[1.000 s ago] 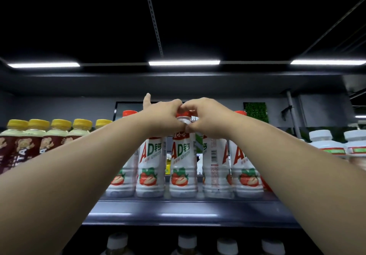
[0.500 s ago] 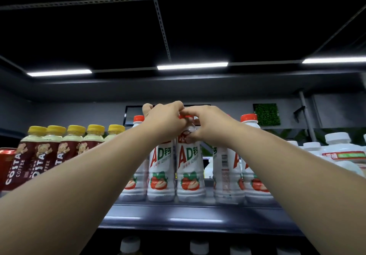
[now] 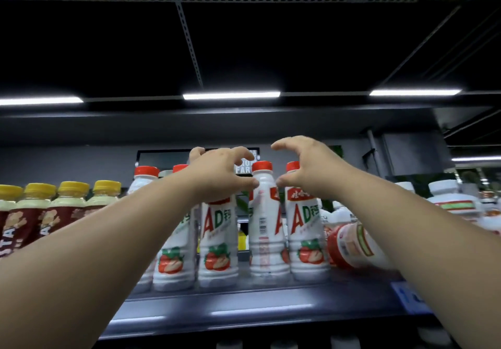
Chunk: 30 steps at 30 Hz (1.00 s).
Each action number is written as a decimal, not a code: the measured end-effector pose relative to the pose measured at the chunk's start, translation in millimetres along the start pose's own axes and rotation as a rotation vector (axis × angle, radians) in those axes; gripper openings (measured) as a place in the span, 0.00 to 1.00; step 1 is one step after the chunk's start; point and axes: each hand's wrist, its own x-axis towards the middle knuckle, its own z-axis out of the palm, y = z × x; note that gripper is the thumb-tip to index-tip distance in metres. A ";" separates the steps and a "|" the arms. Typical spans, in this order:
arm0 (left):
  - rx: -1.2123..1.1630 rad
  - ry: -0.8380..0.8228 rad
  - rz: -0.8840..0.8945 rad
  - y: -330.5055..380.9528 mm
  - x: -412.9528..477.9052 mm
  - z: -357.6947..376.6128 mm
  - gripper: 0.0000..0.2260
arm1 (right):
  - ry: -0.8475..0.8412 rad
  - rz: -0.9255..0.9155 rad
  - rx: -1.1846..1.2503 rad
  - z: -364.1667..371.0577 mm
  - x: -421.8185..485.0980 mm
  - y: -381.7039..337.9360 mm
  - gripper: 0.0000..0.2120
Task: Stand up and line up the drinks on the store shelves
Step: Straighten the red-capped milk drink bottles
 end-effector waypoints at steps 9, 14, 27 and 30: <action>0.028 -0.136 0.058 29.1 12.9 10.7 0.36 | -0.201 0.171 0.049 10.4 -12.0 10.2 0.47; 0.099 -0.093 0.023 38.9 17.9 17.6 0.36 | -0.250 0.290 0.046 7.7 -12.2 17.1 0.51; -0.015 -0.301 -0.036 37.0 15.9 -2.2 0.34 | -0.243 0.265 0.293 16.7 -19.9 21.0 0.54; -0.097 -0.358 -0.069 31.2 17.6 -8.2 0.35 | -0.269 0.252 0.370 16.8 -18.9 19.5 0.52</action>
